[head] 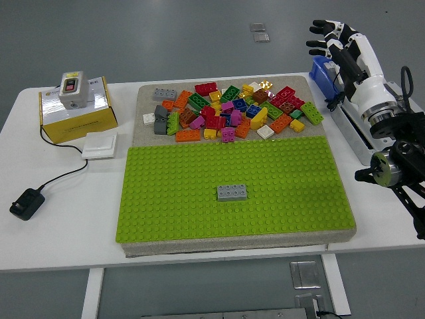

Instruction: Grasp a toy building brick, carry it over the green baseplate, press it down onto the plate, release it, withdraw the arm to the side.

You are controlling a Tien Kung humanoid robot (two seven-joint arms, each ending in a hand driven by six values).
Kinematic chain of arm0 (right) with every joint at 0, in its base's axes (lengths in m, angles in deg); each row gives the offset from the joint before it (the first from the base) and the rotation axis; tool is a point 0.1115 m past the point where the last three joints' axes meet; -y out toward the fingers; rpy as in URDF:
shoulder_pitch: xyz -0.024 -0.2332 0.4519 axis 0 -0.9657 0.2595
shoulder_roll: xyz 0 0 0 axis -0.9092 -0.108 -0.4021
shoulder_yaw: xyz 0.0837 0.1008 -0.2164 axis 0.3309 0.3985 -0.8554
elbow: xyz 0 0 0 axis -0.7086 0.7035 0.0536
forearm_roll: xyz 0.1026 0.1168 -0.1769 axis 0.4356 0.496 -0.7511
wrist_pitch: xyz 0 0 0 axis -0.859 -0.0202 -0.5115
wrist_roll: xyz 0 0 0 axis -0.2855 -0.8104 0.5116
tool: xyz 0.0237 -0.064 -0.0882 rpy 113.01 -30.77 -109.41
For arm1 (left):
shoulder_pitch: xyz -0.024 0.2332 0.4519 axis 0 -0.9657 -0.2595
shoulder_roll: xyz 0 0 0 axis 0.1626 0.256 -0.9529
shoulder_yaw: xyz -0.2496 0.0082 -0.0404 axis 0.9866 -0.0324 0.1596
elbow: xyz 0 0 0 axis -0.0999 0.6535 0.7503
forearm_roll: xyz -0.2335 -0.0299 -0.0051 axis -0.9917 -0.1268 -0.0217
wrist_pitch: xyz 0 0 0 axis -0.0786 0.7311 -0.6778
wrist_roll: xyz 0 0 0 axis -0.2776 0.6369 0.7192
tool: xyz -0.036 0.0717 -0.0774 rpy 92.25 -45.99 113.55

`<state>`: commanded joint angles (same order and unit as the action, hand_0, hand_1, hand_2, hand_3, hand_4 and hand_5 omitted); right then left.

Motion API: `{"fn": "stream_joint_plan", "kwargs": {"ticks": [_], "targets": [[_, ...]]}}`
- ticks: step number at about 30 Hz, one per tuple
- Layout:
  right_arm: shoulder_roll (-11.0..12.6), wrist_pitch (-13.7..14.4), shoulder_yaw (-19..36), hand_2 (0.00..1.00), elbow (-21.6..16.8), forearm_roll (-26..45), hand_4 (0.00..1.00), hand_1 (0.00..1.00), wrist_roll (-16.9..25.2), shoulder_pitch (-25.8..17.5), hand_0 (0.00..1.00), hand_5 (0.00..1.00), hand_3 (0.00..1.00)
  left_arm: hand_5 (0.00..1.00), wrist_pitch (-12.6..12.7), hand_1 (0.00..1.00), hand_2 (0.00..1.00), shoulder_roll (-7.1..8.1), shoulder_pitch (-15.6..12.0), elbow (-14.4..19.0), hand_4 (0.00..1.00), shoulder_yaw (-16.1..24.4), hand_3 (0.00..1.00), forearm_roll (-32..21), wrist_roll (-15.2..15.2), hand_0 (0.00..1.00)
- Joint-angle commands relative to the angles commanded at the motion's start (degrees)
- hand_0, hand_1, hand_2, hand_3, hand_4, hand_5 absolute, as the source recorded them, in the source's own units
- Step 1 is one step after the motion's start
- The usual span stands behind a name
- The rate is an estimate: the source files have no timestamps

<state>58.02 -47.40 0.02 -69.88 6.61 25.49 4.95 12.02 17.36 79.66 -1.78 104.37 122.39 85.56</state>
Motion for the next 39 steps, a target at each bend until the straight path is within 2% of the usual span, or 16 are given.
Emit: {"fn": "stream_joint_plan", "kwargs": {"ticks": [10, 16, 24, 25, 30, 31, 36, 37, 39], "targets": [[1.45, 0.23, 0.93, 0.734, -1.06, -1.36, 0.455, 0.659, -0.19, -2.14, 0.671, 0.590, 0.700, 0.531, -0.46, 0.658, 0.615, -1.23, 1.84, 0.05, 0.400, -2.63, 0.715, -0.92, -1.47, 0.673], [1.94, 1.64, 1.83, 0.734, -2.94, -7.16, 0.468, 0.658, -2.62, -3.92, 0.670, 0.594, 0.700, 0.530, -0.24, 0.659, 0.616, -1.14, 0.52, 0.13, 0.399, -2.14, 0.715, -1.55, -1.82, 0.672], [2.92, 2.78, 0.75, 0.731, -7.44, -13.81, 0.477, 0.658, -6.32, -4.67, 0.661, 0.589, 0.703, 0.530, 0.17, 0.659, 0.616, -2.70, 0.02, 0.01, 0.399, 0.90, 0.714, -0.40, -0.40, 0.672], [2.81, 2.94, 0.46, 0.688, -7.58, -14.20, 0.498, 0.568, -6.57, -4.78, 0.547, 0.551, 0.698, 0.529, 0.22, 0.658, 0.616, -2.75, 0.02, 0.00, 0.399, 1.26, 0.715, -0.22, -0.34, 0.672], [2.60, 3.89, -0.76, 0.688, -8.57, -16.35, 0.498, 0.568, -7.67, -5.49, 0.547, 0.551, 0.698, 0.529, 0.26, 0.658, 0.616, -2.66, 0.26, 0.00, 0.399, 1.67, 0.715, -0.24, -0.56, 0.672], [2.43, 3.97, -0.80, 0.685, -8.93, -16.42, 0.521, 0.513, -7.61, -5.92, 0.478, 0.500, 0.702, 0.532, 0.28, 0.658, 0.616, -2.53, 0.48, 0.00, 0.401, 1.65, 0.715, -0.59, -0.76, 0.672], [1.31, 2.52, 0.09, 0.685, -9.40, -12.08, 0.521, 0.513, -4.59, -7.62, 0.478, 0.500, 0.702, 0.532, 0.12, 0.658, 0.616, -1.86, 1.45, 0.00, 0.401, 1.46, 0.715, -1.32, -1.12, 0.672], [1.20, 1.96, 0.18, 0.696, -9.36, -10.80, 0.507, 0.500, -3.73, -8.00, 0.440, 0.458, 0.703, 0.533, -0.02, 0.658, 0.616, -1.76, 1.48, 0.00, 0.401, 1.08, 0.716, -1.69, -1.17, 0.672], [0.92, 0.86, 0.20, 0.696, -8.85, -8.55, 0.507, 0.500, -2.47, -8.70, 0.440, 0.458, 0.703, 0.533, -0.15, 0.658, 0.616, -1.66, 1.02, 0.00, 0.401, 0.87, 0.716, -2.72, -1.14, 0.672]]}}
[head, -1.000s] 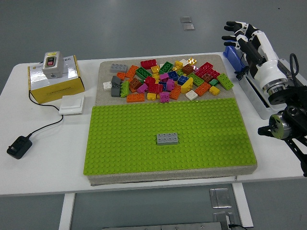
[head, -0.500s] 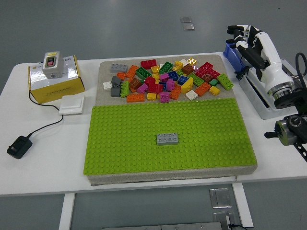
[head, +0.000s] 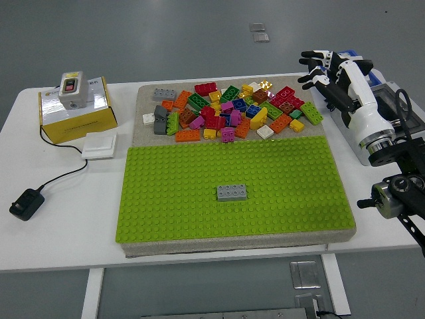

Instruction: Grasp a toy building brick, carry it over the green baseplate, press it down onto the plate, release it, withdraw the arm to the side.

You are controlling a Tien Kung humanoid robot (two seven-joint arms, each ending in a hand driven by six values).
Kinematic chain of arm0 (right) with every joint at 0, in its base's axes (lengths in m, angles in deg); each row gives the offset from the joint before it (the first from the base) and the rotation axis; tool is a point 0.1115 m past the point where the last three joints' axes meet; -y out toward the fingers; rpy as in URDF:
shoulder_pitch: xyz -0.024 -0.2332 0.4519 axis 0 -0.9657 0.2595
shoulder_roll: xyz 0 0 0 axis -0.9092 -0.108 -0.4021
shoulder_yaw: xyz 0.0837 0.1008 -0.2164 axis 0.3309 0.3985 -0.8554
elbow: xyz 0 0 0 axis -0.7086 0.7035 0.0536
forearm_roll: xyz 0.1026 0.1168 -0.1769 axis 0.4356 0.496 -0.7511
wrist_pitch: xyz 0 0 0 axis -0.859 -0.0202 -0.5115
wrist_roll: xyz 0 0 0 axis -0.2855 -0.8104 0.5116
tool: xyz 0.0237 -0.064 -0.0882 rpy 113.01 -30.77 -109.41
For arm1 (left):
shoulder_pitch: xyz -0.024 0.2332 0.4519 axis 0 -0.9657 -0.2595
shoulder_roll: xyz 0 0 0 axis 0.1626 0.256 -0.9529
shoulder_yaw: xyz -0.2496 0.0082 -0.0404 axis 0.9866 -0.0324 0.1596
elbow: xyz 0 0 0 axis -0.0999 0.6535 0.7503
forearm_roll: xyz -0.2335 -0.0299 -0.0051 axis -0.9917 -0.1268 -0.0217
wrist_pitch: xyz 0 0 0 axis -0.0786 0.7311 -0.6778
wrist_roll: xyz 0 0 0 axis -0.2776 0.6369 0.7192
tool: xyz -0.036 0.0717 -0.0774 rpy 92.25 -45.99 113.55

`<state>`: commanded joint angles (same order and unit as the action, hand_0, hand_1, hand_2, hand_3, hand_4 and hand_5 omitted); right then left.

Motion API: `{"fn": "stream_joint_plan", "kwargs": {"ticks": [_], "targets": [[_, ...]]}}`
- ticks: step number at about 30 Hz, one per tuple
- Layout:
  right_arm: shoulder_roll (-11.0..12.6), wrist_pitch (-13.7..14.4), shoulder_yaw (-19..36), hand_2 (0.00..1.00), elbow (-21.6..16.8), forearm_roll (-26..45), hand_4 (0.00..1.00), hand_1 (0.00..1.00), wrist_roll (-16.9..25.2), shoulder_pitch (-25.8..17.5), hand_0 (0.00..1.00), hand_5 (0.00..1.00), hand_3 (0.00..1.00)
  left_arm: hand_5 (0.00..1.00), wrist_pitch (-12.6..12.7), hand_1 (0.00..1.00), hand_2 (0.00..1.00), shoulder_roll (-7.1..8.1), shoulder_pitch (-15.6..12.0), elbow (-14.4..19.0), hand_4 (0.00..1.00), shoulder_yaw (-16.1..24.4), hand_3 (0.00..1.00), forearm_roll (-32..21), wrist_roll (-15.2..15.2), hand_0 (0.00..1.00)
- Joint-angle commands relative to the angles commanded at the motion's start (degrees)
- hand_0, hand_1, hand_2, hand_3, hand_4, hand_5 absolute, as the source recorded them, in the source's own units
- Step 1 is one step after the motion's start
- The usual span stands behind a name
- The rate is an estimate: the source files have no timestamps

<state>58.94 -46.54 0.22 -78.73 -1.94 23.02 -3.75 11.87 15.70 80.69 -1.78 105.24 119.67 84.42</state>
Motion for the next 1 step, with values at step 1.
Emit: {"fn": "stream_joint_plan", "kwargs": {"ticks": [1], "targets": [[-0.23, -0.60, 0.03, 0.696, 0.43, 1.44, 0.507, 0.500, 0.65, -0.40, 0.440, 0.458, 0.703, 0.533, -0.05, 0.658, 0.616, 0.08, -0.34, 0.00, 0.401, 0.08, 0.716, -0.42, 0.11, 0.672]]}}
